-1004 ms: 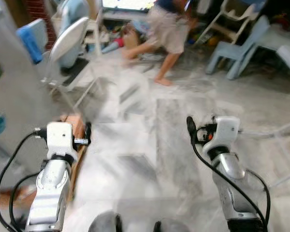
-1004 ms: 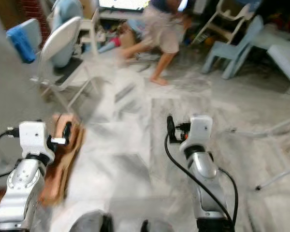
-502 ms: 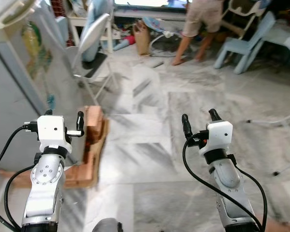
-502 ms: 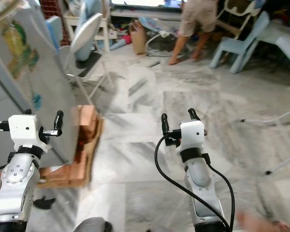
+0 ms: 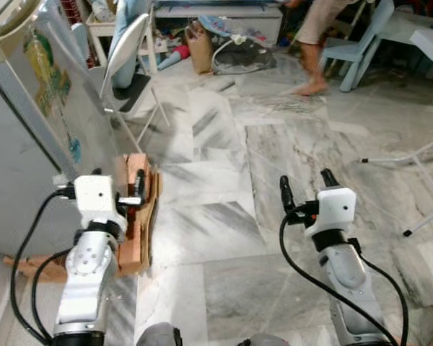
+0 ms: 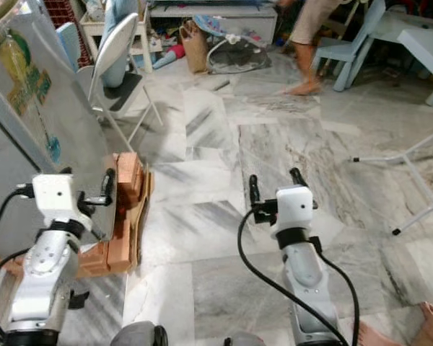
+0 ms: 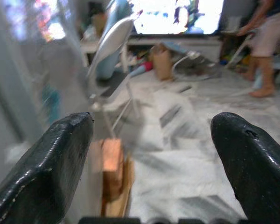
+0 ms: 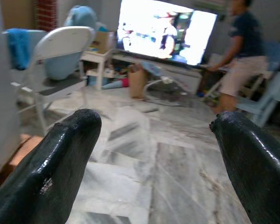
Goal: Restocking fridge
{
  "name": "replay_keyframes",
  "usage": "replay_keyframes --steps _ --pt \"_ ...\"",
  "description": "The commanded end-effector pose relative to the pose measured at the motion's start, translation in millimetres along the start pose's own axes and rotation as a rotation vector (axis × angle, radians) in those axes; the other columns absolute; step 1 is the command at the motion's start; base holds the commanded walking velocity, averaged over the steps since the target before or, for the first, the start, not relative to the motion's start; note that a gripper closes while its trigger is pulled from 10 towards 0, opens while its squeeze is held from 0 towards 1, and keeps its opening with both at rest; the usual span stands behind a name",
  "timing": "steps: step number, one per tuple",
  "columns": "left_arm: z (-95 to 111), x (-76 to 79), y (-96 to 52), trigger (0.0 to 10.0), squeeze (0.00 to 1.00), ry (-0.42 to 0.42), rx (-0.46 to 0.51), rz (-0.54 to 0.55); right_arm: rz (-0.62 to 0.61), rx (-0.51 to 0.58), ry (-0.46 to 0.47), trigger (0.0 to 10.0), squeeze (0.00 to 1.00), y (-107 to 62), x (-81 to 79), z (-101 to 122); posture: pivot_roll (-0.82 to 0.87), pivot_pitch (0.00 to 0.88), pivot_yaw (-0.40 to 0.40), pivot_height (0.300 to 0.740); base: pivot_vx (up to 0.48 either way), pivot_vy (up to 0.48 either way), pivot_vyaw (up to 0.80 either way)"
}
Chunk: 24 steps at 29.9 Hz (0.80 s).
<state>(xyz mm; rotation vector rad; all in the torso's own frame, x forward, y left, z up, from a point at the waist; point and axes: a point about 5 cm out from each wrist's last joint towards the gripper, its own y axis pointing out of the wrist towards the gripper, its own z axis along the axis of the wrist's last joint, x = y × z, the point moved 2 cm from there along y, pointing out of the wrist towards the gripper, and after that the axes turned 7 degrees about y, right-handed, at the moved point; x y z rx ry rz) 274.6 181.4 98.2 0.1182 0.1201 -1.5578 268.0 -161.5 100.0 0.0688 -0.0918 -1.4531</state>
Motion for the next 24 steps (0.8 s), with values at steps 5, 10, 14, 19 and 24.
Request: replay_keyframes --steps 5,10,14,19,24 --pt "1 -2.1 1.9 10.0 0.00 -0.013 -0.011 0.017 -0.024 -0.004 0.030 10.0 0.00 -0.1 3.1 5 -0.04 0.096 -0.045 0.740 0.280 0.390 0.00" --pt "1 -0.8 5.4 10.0 0.00 -0.019 -0.018 0.020 -0.007 -0.013 0.025 10.0 0.00 -4.0 2.3 7 -0.05 0.107 -0.046 0.740 0.103 0.421 0.00" --pt "-2 -2.2 6.5 10.0 0.00 -0.017 -0.037 0.047 -0.008 -0.019 0.032 10.0 0.00 -7.0 2.9 6 -0.05 0.108 -0.042 0.740 0.000 0.000 0.00" --pt "-1 -10.3 10.0 10.0 0.00 0.013 -0.042 0.109 0.021 -0.033 -0.003 10.0 0.00 -5.8 -1.7 7 -0.05 0.111 -0.041 0.740 0.000 0.000 0.00" --pt "-2 -16.3 14.3 10.0 0.00 -0.001 -0.056 0.142 0.030 -0.031 0.021 10.0 0.00 -6.1 -2.8 8 -0.05 0.110 -0.040 0.740 0.000 0.000 0.62"
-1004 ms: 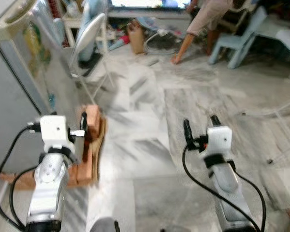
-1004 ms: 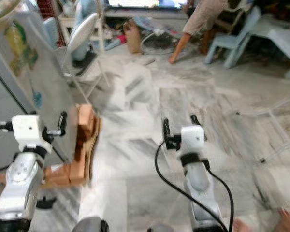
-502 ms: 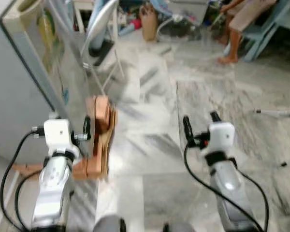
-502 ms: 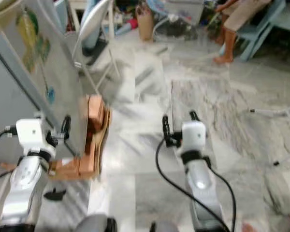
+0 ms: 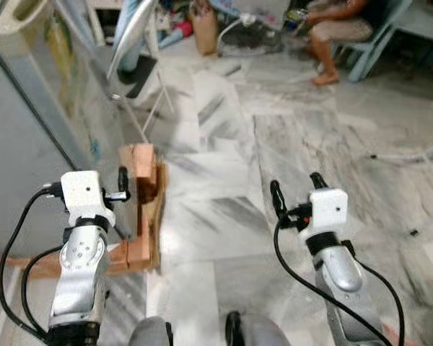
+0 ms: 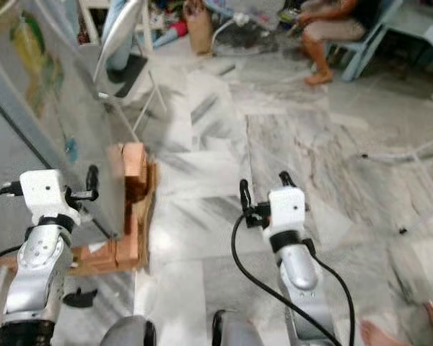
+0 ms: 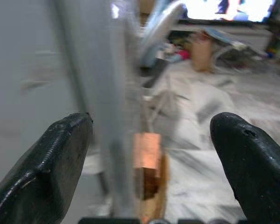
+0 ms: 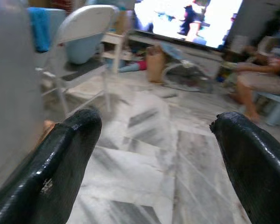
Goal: Restocking fridge
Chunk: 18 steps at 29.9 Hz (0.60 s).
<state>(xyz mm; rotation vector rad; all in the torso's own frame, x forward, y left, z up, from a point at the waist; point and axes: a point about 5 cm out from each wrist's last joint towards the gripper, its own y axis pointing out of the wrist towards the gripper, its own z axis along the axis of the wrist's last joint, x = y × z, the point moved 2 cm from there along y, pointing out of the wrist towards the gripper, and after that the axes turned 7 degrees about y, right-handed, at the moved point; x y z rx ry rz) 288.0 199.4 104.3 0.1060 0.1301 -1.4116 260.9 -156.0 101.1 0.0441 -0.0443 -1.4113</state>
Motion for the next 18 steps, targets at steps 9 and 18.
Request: replay_keyframes --steps 9,18 --pt "4 21.1 7.2 10.0 0.00 -0.016 0.015 -0.111 -0.088 0.012 0.013 10.0 0.00 0.9 12.4 5 -0.06 0.109 -0.024 0.740 0.000 0.000 0.22" --pt "9 19.8 23.2 10.0 0.00 -0.016 0.042 -0.089 -0.086 0.012 0.007 10.0 0.00 1.0 12.9 6 -0.08 0.100 -0.025 0.740 0.000 0.000 0.00"
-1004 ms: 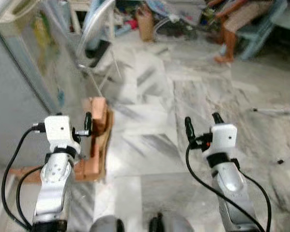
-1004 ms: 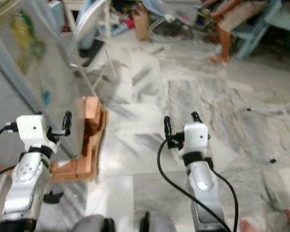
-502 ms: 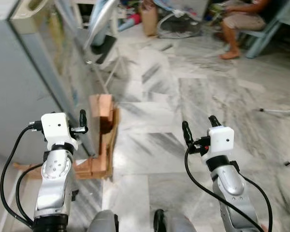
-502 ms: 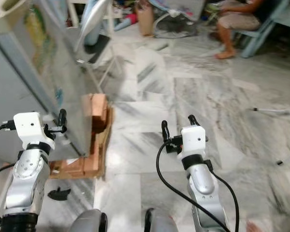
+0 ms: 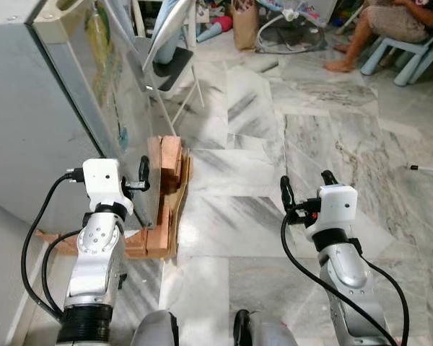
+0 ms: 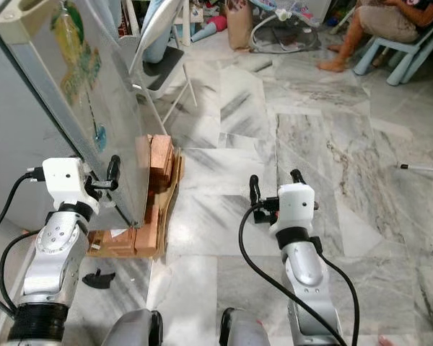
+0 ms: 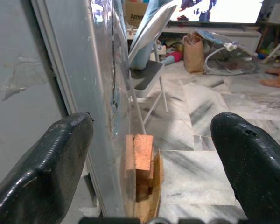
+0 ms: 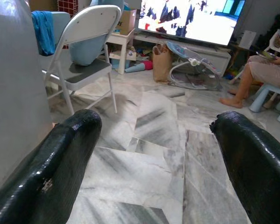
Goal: Restocking fridge
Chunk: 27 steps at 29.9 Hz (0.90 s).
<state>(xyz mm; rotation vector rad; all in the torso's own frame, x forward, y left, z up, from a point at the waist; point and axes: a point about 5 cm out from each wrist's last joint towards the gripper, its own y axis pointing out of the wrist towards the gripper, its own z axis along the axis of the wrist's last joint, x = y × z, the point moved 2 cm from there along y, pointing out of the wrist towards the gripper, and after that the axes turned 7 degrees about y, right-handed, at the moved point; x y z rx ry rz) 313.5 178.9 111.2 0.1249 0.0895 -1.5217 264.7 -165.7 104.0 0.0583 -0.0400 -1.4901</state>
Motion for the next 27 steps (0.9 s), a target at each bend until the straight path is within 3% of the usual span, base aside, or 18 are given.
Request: replay_keyframes --steps 1,17,27 --pt "-2 -4.1 2.4 10.0 0.00 0.004 -0.003 0.023 -0.002 0.007 -0.002 10.0 0.00 -1.0 2.5 4 -0.08 0.100 -0.025 0.740 0.000 0.000 0.00" --pt "6 -30.5 56.0 10.0 0.00 0.043 -0.004 0.146 0.093 0.013 0.009 10.0 0.00 -6.8 -7.4 16 -0.15 0.111 -0.039 0.740 0.000 0.000 0.00" --pt "10 -51.4 68.2 10.0 0.00 0.031 -0.024 0.255 0.097 -0.009 0.001 10.0 0.00 -16.1 -2.2 18 -0.18 0.116 -0.048 0.740 0.000 0.000 0.00"
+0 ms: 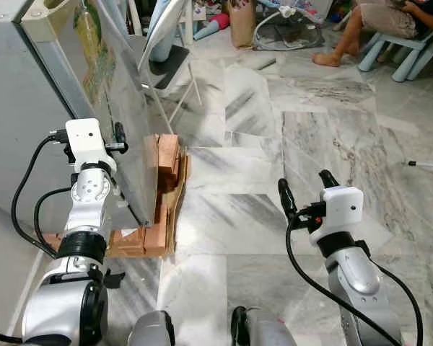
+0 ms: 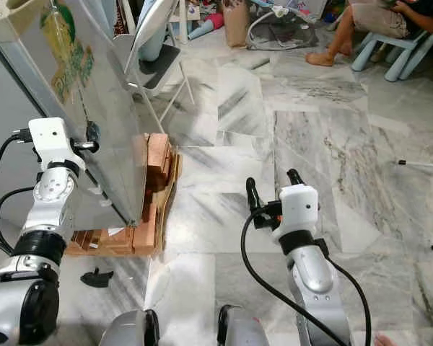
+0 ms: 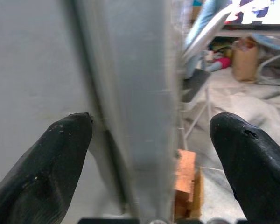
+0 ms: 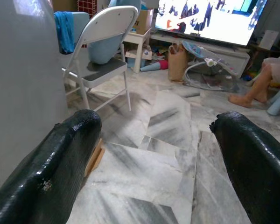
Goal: Restocking fridge
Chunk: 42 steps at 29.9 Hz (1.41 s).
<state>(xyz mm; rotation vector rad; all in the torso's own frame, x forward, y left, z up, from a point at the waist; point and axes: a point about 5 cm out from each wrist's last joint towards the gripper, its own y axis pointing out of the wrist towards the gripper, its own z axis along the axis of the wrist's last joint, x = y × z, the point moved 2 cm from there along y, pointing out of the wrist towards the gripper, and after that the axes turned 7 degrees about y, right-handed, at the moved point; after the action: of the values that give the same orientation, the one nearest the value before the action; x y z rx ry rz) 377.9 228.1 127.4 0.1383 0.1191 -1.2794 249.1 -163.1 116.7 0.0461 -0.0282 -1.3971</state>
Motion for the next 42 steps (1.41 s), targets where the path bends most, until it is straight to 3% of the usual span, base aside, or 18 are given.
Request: replay_keyframes --steps 1,6,8,9,10,15,16,20,21,24,25,28,32,35,37,39,41,42 --pt "2 -2.5 2.9 10.0 0.00 -0.005 0.005 0.013 0.006 0.002 -0.001 10.0 0.00 -2.4 1.6 4 -0.18 0.115 -0.048 0.740 0.000 0.000 0.00" --pt "10 14.8 6.2 10.0 0.00 0.000 0.037 -0.060 0.022 -0.043 0.005 10.0 0.00 -8.5 1.3 -3 -0.18 0.115 -0.055 0.740 0.000 0.000 0.00" --pt "23 41.4 5.3 10.0 0.00 0.015 0.089 -0.185 -0.008 -0.110 -0.053 10.0 0.00 -15.7 8.9 -14 -0.17 0.116 -0.056 0.740 0.000 0.000 0.00" --pt "35 70.1 1.6 10.0 0.00 0.024 0.139 -0.307 -0.060 -0.176 -0.086 10.0 0.00 -23.2 20.6 -25 -0.17 0.116 -0.056 0.740 0.000 0.000 0.00" --pt "35 70.1 1.6 10.0 0.00 0.024 0.139 -0.307 -0.060 -0.176 -0.086 10.0 0.00 -23.2 20.6 -25 -0.17 0.116 -0.056 0.740 0.000 0.000 0.00" --pt "60 122.5 -9.8 10.0 0.00 0.010 0.207 -0.491 -0.172 -0.249 -0.086 10.0 0.00 -31.5 41.8 -37 -0.17 0.114 -0.036 0.740 0.000 0.000 0.00" --pt "60 122.5 -9.8 10.0 0.00 0.010 0.207 -0.491 -0.172 -0.249 -0.086 10.0 0.00 -31.5 41.8 -37 -0.17 0.114 -0.036 0.740 0.000 0.000 0.00" --pt "74 159.5 -23.2 10.0 0.00 -0.016 0.232 -0.628 -0.223 -0.280 -0.041 10.0 0.00 -36.3 45.4 -44 -0.17 0.111 -0.019 0.740 0.000 0.000 0.00" --pt "86 184.7 -38.6 10.0 0.00 -0.031 0.273 -0.747 -0.231 -0.300 -0.048 10.0 0.00 -39.5 45.9 -48 -0.16 0.112 -0.017 0.740 0.000 0.000 0.00" --pt "106 223.5 -71.8 10.0 0.00 -0.069 0.352 -0.957 -0.244 -0.328 -0.053 10.0 0.00 -44.2 46.9 -53 -0.15 0.108 -0.015 0.740 0.000 0.000 0.00" --pt "116 241.5 -94.9 10.0 0.00 -0.072 0.411 -1.075 -0.250 -0.340 -0.052 10.0 0.00 -45.9 47.4 -55 -0.15 0.106 -0.014 0.740 0.000 0.000 0.00" --pt "135 268.6 -142.9 10.0 0.00 -0.133 0.497 -1.279 -0.255 -0.354 -0.033 10.0 0.00 -45.3 46.7 -60 -0.15 0.098 -0.007 0.740 0.000 0.000 0.00" --pt "132 267.5 -138.9 10.0 0.00 -0.150 0.480 -1.255 -0.241 -0.346 -0.030 10.0 0.00 -39.8 44.7 -60 -0.15 0.094 -0.005 0.740 0.000 0.000 0.00" --pt "115 237.8 -95.2 10.0 0.00 -0.116 0.410 -1.068 -0.223 -0.345 -0.035 10.0 0.00 -36.2 41.8 -60 -0.13 0.088 -0.004 0.740 0.000 0.000 0.00" --pt "112 230.0 -86.3 10.0 0.00 -0.114 0.400 -1.030 -0.221 -0.345 -0.035 10.0 0.00 -35.5 41.3 -60 -0.13 0.088 -0.004 0.740 0.000 0.000 0.00" --pt "92 183.8 -58.0 10.0 0.00 -0.051 0.366 -0.905 -0.233 -0.356 -0.075 10.0 0.00 -31.3 43.2 -59 -0.12 0.086 -0.001 0.740 0.000 0.000 0.00" --pt "83 171.5 -53.4 10.0 0.00 -0.028 0.352 -0.876 -0.261 -0.366 -0.098 10.0 0.00 -29.1 46.5 -59 -0.12 0.083 0.004 0.740 0.000 0.000 0.00" --pt "68 152.4 -50.1 10.0 0.00 -0.035 0.309 -0.841 -0.242 -0.322 -0.086 10.0 0.00 -20.8 43.0 -52 -0.11 0.083 0.008 0.740 0.000 0.000 0.00"
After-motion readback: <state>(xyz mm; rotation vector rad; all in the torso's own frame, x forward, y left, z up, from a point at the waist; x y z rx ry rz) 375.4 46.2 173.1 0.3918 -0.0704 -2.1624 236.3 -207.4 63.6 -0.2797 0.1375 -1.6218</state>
